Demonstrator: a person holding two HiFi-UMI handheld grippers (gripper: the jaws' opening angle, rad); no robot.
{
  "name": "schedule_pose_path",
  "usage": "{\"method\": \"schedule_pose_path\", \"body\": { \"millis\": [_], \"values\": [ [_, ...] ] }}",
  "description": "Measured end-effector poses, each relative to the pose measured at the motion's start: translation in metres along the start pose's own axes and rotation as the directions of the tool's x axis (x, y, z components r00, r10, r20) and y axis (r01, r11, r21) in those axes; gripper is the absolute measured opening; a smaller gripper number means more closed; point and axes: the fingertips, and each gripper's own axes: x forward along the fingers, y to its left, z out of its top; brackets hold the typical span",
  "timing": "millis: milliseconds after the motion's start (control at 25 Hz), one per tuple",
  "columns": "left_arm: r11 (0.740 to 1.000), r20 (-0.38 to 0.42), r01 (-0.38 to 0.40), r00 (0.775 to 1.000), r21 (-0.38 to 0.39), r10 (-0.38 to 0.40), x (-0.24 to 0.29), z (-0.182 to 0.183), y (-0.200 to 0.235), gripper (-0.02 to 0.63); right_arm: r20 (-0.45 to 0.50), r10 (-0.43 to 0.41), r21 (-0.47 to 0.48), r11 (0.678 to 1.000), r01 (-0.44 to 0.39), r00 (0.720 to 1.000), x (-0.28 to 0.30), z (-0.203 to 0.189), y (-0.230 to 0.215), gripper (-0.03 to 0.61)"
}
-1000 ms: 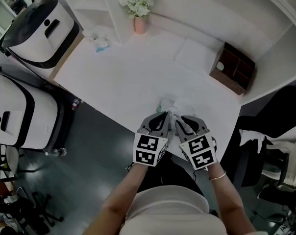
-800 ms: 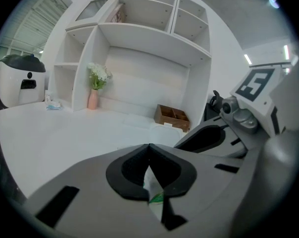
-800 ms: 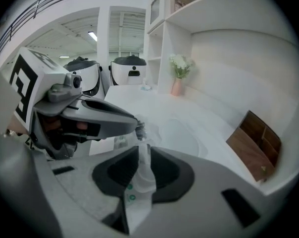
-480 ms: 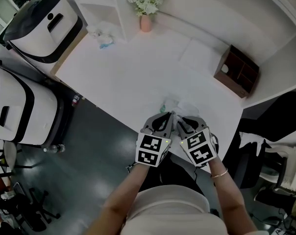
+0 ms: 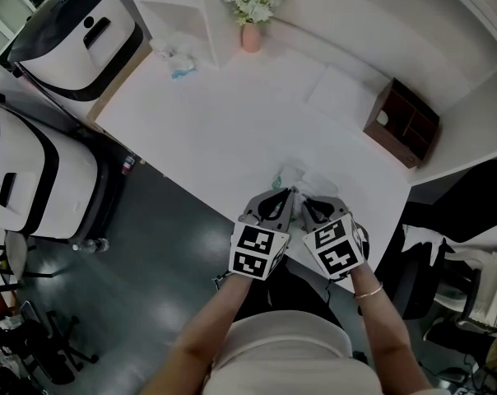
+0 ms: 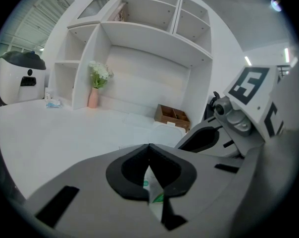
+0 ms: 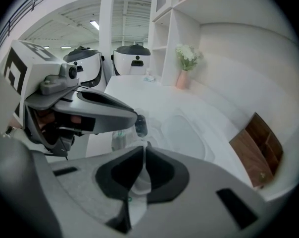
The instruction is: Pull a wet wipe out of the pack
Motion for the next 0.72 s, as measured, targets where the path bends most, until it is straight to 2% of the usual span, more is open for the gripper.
{"method": "schedule_pose_path", "body": {
  "millis": [280,720],
  "values": [
    [1.0,0.004,-0.003,1.0,0.0,0.003,0.0,0.001,0.002,-0.005,0.033,-0.015,-0.011,1.0,0.015,0.999,-0.004,0.002,0.0,0.012],
    [1.0,-0.008,-0.013,1.0,0.021,0.014,0.001,0.0,0.003,-0.005,0.128,-0.021,0.088,0.996,0.01,0.992,-0.02,0.006,-0.002,0.011]
  ]
}}
